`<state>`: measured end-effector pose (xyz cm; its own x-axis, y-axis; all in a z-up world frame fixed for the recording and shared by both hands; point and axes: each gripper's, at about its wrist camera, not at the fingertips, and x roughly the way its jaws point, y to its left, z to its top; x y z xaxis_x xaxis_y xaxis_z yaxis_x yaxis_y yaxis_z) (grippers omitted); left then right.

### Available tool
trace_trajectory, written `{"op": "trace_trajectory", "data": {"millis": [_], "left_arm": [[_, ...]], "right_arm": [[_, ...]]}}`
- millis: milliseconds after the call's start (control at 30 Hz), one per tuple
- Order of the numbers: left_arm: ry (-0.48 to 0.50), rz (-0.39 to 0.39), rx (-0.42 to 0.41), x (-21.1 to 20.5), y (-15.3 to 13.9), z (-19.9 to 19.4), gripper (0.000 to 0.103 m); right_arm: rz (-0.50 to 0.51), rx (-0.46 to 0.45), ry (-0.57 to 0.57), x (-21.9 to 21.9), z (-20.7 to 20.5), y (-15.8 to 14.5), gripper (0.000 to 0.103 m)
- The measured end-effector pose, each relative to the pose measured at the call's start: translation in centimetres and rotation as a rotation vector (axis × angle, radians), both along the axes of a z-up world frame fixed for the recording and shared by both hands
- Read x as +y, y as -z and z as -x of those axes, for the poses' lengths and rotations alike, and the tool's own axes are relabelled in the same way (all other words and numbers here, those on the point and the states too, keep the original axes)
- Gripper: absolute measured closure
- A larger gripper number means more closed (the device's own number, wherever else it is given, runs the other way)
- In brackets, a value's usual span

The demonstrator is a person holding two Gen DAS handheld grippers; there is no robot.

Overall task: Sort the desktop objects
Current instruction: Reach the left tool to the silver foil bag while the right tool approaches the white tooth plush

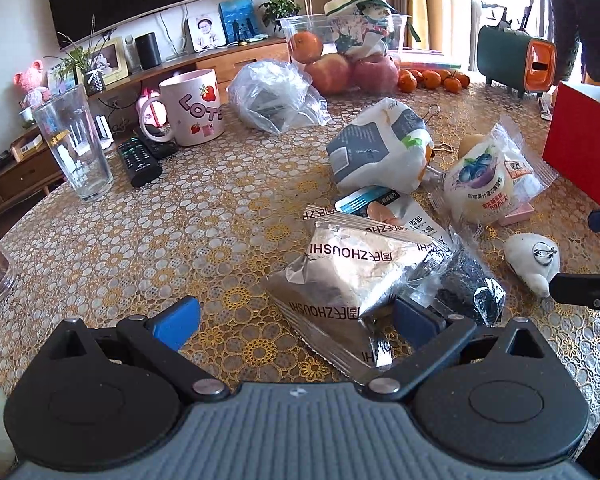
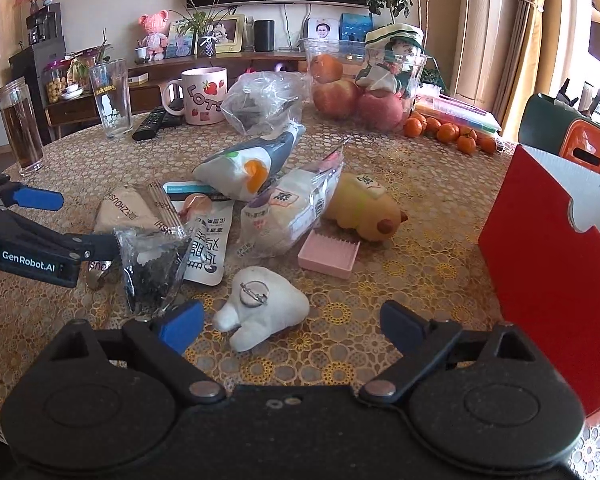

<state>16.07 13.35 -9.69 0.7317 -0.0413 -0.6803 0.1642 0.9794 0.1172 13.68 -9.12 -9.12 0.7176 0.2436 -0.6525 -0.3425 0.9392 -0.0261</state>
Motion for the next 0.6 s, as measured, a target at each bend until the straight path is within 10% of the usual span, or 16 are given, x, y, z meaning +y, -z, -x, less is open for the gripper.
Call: {"op": "trace_trajectory", "data": {"millis": [600], "left_arm": [[0.058, 0.025, -0.049, -2.2, 0.2, -1.0, 0.016]], "right_arm": [[-0.043, 0.059, -0.051, 0.7, -1.2, 1.5, 0.046]]}}
